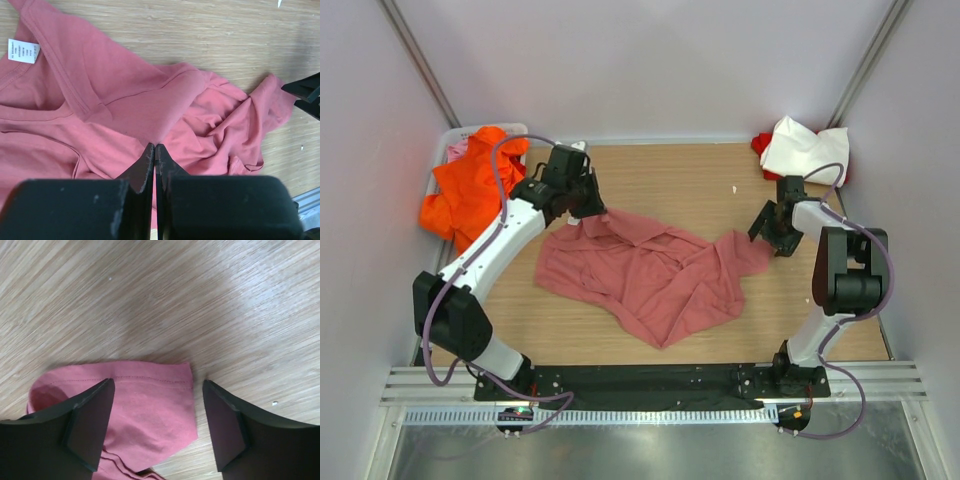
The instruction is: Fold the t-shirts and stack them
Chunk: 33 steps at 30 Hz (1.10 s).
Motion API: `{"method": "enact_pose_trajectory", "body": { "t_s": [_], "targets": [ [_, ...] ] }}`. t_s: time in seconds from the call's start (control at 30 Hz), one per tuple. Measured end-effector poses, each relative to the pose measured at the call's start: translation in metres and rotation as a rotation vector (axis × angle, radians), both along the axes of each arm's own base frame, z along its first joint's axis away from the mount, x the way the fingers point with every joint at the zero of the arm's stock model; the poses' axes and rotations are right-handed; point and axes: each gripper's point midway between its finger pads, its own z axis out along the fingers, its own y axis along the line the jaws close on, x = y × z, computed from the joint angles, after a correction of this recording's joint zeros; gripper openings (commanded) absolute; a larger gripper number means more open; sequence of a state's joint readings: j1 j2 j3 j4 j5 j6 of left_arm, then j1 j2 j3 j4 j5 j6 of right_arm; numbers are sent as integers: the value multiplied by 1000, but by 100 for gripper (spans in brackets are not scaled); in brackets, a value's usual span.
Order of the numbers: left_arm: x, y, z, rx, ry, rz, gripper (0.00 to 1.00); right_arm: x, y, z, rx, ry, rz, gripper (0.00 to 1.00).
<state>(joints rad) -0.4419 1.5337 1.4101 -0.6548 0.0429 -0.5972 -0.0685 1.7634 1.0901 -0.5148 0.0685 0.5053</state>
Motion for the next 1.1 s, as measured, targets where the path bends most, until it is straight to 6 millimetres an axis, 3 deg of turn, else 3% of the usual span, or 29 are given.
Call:
{"method": "enact_pose_trajectory", "body": {
  "t_s": [0.03,0.13,0.17,0.2,0.37,0.43,0.5,0.6,0.63,0.7,0.77,0.83,0.93,1.0,1.1],
  "targets": [
    [0,1,-1,-1,3,-1,0,0,0,-1,-2,1,-1,71],
    [1,3,-3,-3,5,4,0,1,-1,-2,-5,0,1,33],
    [1,3,-4,-4,6,5,0,3,-1,-3,-5,-5,3,11],
    [2,4,-4,-5,7,7,0,6,-1,-3,-3,-11,7,1],
    [5,6,0,-25,4,17,0,15,12,-1,65,-47,11,1],
    [8,3,12,-50,-5,20,0,21,24,6,104,-59,37,1],
    [14,-2,34,-77,-38,16,0,34,41,27,118,-84,92,1],
    [22,-6,85,-113,-121,9,0,80,81,99,120,-249,239,1],
    [23,-5,110,-124,-166,7,0,97,96,140,119,-354,298,1],
    [23,-3,160,-149,-262,7,0,105,118,207,120,-518,386,1],
    [16,4,210,-172,-371,7,0,90,123,279,105,-692,439,1],
    [0,12,248,-193,-457,3,0,58,115,346,76,-855,456,1],
    [-40,30,294,-230,-569,0,0,-19,98,448,6,-1165,471,1],
    [-72,43,319,-258,-640,-6,0,-73,91,491,-37,-1337,483,1],
    [-125,60,354,-313,-767,-48,0,-157,83,530,-97,-1552,505,1]
  ]
}}
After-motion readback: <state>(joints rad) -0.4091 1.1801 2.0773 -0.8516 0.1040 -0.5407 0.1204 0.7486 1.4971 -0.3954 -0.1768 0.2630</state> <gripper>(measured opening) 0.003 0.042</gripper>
